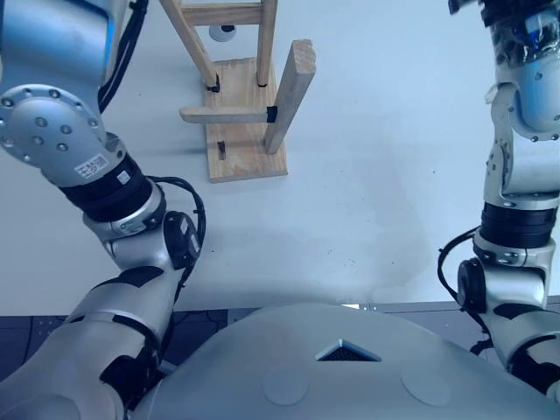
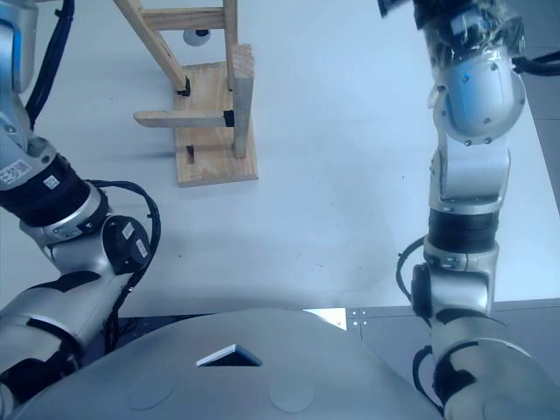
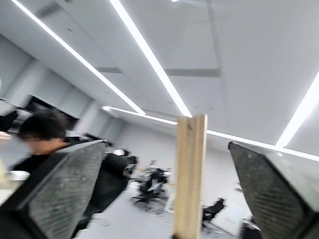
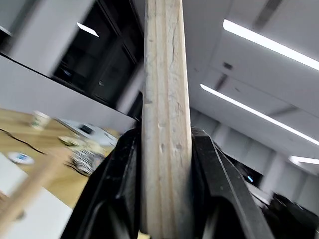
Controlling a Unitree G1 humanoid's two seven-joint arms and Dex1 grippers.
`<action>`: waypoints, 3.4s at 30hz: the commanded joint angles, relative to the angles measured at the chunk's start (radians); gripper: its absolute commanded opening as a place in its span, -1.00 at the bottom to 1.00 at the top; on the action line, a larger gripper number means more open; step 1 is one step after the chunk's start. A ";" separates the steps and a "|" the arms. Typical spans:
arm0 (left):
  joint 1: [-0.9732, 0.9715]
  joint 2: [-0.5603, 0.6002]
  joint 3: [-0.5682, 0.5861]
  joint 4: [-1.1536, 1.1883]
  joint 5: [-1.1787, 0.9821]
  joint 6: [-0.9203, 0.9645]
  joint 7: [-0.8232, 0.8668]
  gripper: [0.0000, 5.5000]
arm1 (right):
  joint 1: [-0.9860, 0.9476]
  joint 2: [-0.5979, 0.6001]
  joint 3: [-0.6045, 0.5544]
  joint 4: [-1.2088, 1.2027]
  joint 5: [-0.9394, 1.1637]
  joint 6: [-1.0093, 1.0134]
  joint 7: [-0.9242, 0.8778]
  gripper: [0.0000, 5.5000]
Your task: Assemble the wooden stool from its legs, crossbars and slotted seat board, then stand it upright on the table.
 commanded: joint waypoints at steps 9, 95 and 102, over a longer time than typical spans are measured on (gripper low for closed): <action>0.017 0.037 -0.067 0.006 -0.057 0.018 -0.098 0.82 | 0.015 0.042 0.105 -0.053 0.071 -0.072 0.159 -0.62; 0.677 0.711 -0.142 0.587 0.581 -0.220 -1.017 -0.27 | 0.128 -0.040 0.194 0.093 0.004 0.306 0.433 0.46; 0.612 0.798 -0.226 0.630 0.664 -0.256 -1.103 -0.27 | 0.144 -0.036 0.195 0.082 0.001 0.313 0.426 0.46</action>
